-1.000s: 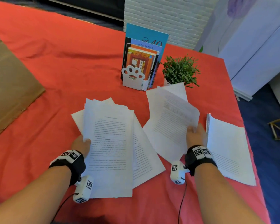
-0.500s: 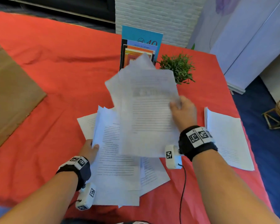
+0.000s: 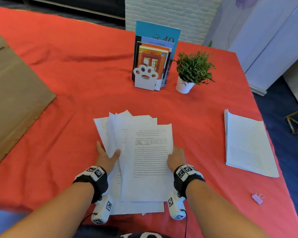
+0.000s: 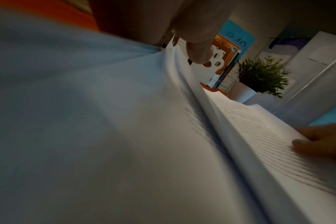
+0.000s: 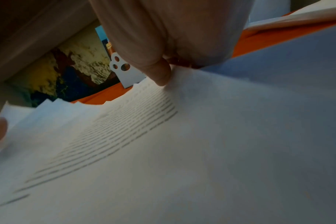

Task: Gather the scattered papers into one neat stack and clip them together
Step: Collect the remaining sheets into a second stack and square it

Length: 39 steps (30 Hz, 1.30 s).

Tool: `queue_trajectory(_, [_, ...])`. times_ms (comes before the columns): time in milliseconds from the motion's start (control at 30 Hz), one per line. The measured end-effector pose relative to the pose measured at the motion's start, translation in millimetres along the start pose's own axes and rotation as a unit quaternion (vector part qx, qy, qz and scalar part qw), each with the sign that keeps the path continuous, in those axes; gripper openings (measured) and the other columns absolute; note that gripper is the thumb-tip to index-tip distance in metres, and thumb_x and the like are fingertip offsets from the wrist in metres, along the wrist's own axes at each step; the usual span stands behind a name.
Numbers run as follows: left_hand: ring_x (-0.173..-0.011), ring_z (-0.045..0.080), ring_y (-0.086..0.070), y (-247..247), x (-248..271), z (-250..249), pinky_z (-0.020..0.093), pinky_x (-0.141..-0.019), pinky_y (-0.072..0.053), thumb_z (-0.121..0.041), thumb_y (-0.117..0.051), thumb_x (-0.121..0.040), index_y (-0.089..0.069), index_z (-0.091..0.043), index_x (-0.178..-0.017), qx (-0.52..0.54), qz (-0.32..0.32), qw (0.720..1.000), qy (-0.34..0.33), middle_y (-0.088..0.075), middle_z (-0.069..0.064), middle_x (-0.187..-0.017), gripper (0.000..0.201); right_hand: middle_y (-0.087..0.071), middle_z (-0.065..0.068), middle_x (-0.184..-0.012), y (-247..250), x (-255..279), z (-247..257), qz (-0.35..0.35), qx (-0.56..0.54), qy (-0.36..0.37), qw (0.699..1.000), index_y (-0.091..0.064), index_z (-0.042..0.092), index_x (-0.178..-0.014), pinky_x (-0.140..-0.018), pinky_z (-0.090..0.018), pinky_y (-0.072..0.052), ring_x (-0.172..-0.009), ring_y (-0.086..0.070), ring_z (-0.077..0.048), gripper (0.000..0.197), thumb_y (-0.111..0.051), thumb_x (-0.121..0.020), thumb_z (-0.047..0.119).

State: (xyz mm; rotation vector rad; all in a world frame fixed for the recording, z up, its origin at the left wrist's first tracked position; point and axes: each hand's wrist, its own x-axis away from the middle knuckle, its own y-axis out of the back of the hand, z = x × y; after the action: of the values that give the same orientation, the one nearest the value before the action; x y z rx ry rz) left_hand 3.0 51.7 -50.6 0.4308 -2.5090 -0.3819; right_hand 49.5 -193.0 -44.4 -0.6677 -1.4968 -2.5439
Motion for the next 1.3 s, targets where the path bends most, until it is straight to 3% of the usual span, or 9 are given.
queue_trajectory(267, [-0.116, 0.025, -0.058, 1.3, 18.4, -29.7, 0.049, -0.102, -0.044, -0.005, -0.071, -0.079, -0.045, -0.021, -0.132, 0.077, 0.082, 0.987, -0.113, -0.060, 0.004, -0.128, 0.061, -0.057, 0.001, -0.118, 10.0, 4.9, 2.2, 0.050, -0.211, 0.015, 0.976, -0.049, 0.011, -0.128, -0.102, -0.032, -0.042, -0.115, -0.056, -0.024, 0.043, -0.047, -0.085, 0.010])
queue_trajectory(333, [-0.110, 0.030, -0.063, 11.1, 24.5, -50.0, 0.054, -0.098, -0.047, -0.010, -0.076, -0.073, -0.054, -0.017, -0.122, 0.143, 0.114, 0.976, -0.115, -0.066, 0.010, -0.121, 0.054, -0.063, -0.008, -0.124, 27.1, 5.4, 2.5, 0.054, -0.310, 0.043, 0.948, -0.048, 0.012, -0.128, -0.100, -0.040, -0.049, -0.108, -0.063, -0.022, 0.057, -0.058, -0.072, 0.017])
queue_trajectory(433, [-0.097, 0.025, -0.071, 21.9, 32.4, -80.4, 0.050, -0.094, -0.051, -0.027, -0.086, -0.054, -0.067, -0.016, -0.102, 0.179, 0.135, 0.963, -0.147, -0.075, 0.005, -0.102, 0.053, -0.064, -0.017, -0.122, 61.3, 7.4, 19.0, 0.053, -0.468, 0.096, 0.877, -0.049, 0.002, -0.128, -0.086, -0.031, -0.056, -0.098, -0.066, -0.022, 0.067, -0.061, -0.063, 0.000])
queue_trajectory(600, [-0.088, 0.008, -0.072, 25.7, 41.6, -116.3, 0.032, -0.084, -0.054, -0.003, -0.076, -0.072, -0.065, -0.012, -0.109, 0.229, 0.109, 0.946, -0.202, -0.075, -0.005, -0.096, 0.039, -0.074, 0.005, -0.090, 118.4, 25.9, 53.5, -0.018, -0.561, 0.198, 0.804, -0.054, 0.012, -0.114, -0.069, -0.025, -0.057, -0.081, -0.069, -0.010, 0.058, -0.048, -0.073, -0.028])
queue_trajectory(700, [-0.064, -0.008, -0.068, 23.0, 45.3, -119.5, 0.010, -0.061, -0.053, 0.000, -0.074, -0.074, -0.064, -0.009, -0.104, 0.260, 0.109, 0.939, -0.195, -0.071, -0.008, -0.084, 0.033, -0.068, 0.004, -0.101, 121.8, 39.4, 56.3, -0.042, -0.538, 0.235, 0.808, -0.053, 0.021, -0.115, -0.085, -0.032, -0.052, -0.092, -0.063, -0.009, 0.063, -0.049, -0.073, -0.025])
queue_trajectory(867, [-0.083, 0.007, -0.070, 21.3, 48.7, -123.2, 0.025, -0.076, -0.055, -0.012, -0.080, -0.057, -0.067, -0.018, -0.098, 0.217, 0.146, 0.932, -0.252, -0.076, -0.008, -0.089, 0.043, -0.064, 0.004, -0.092, 111.4, 52.9, 49.1, -0.060, -0.522, 0.229, 0.820, -0.055, 0.024, -0.104, -0.075, -0.020, -0.050, -0.078, -0.062, 0.002, 0.057, -0.052, -0.056, -0.007])
queue_trajectory(1000, [-0.083, 0.011, -0.068, 13.3, 49.6, -137.2, 0.025, -0.074, -0.056, -0.001, -0.077, -0.054, -0.061, -0.016, -0.105, 0.239, 0.147, 0.922, -0.266, -0.072, -0.001, -0.093, 0.056, -0.063, 0.000, -0.095, 119.0, 53.3, 52.3, -0.064, -0.567, 0.234, 0.787, -0.053, 0.026, -0.106, -0.074, -0.025, -0.052, -0.086, -0.062, -0.010, 0.063, -0.049, -0.055, -0.011])
queue_trajectory(1133, [-0.077, 0.018, -0.059, 8.5, 48.8, -144.3, 0.035, -0.072, -0.050, 0.010, -0.060, -0.047, -0.054, -0.030, -0.089, 0.234, 0.091, 0.939, -0.237, -0.062, -0.001, -0.084, 0.058, -0.059, -0.002, -0.092, 116.2, 48.9, 55.8, -0.088, -0.575, 0.190, 0.791, -0.054, 0.023, -0.101, -0.071, -0.031, -0.048, -0.089, -0.054, -0.019, 0.062, -0.046, -0.047, -0.007])
queue_trajectory(1300, [-0.085, 0.025, -0.054, 5.5, 41.9, -141.4, 0.040, -0.075, -0.049, 0.008, -0.048, -0.043, -0.051, -0.018, -0.110, 0.221, 0.059, 0.951, -0.206, -0.058, 0.008, -0.093, 0.072, -0.057, -0.002, -0.091, 113.8, 48.5, 60.8, -0.075, -0.566, 0.182, 0.801, -0.058, 0.029, -0.092, -0.067, -0.029, -0.044, -0.087, -0.051, -0.018, 0.058, -0.047, -0.047, -0.006])
